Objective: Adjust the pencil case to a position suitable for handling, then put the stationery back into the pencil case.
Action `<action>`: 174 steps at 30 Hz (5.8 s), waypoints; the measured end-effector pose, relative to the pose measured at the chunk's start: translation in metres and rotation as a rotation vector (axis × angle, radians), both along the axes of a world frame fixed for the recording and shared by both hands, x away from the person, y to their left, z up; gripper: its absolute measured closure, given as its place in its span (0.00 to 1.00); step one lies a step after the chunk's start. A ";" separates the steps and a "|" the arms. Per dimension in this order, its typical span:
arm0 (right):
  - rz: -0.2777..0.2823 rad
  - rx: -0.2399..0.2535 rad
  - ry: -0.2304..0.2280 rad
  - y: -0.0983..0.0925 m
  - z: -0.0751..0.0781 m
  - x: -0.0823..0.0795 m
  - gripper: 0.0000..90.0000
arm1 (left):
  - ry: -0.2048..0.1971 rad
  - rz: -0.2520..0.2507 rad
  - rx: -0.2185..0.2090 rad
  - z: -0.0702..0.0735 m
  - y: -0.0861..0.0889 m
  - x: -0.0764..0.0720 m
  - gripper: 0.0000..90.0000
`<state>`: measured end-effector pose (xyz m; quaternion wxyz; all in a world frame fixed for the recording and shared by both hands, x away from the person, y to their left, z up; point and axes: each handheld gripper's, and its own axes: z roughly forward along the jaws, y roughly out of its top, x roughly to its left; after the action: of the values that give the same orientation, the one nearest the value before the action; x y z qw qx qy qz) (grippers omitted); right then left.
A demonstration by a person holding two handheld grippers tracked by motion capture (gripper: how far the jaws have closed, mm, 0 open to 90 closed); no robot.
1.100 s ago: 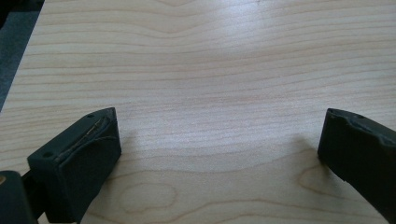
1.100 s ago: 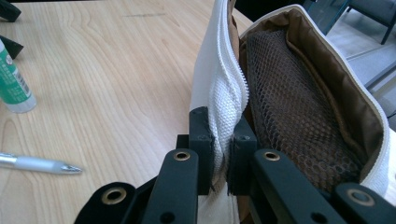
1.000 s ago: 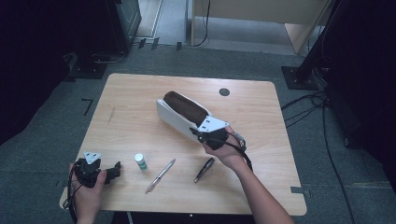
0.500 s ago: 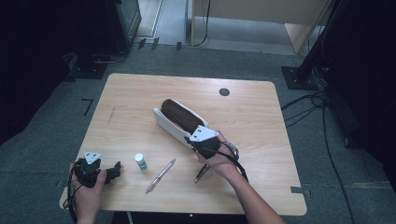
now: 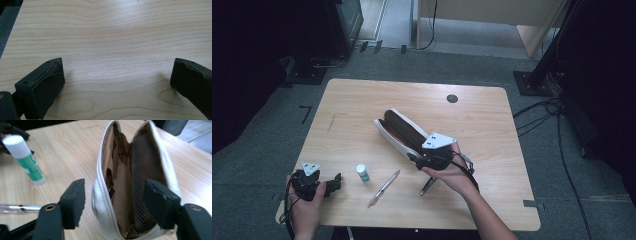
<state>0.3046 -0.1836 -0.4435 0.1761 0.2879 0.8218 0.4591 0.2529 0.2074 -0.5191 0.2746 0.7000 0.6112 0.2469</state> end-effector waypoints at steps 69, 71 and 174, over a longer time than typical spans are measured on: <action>-0.599 0.044 0.233 -0.003 -0.067 -0.088 0.22 | 0.000 -0.005 0.000 0.000 0.000 0.000 0.00; -0.600 0.037 0.237 -0.002 -0.069 -0.088 0.22 | 0.001 -0.006 0.001 0.000 0.000 0.000 0.00; -0.463 0.040 0.061 -0.048 -0.005 -0.072 0.86 | -0.001 -0.009 0.000 0.000 0.000 0.000 0.00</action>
<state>0.2323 -0.2318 -0.4489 0.2460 0.4862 0.7294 0.4137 0.2528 0.2069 -0.5192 0.2759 0.7025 0.6082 0.2459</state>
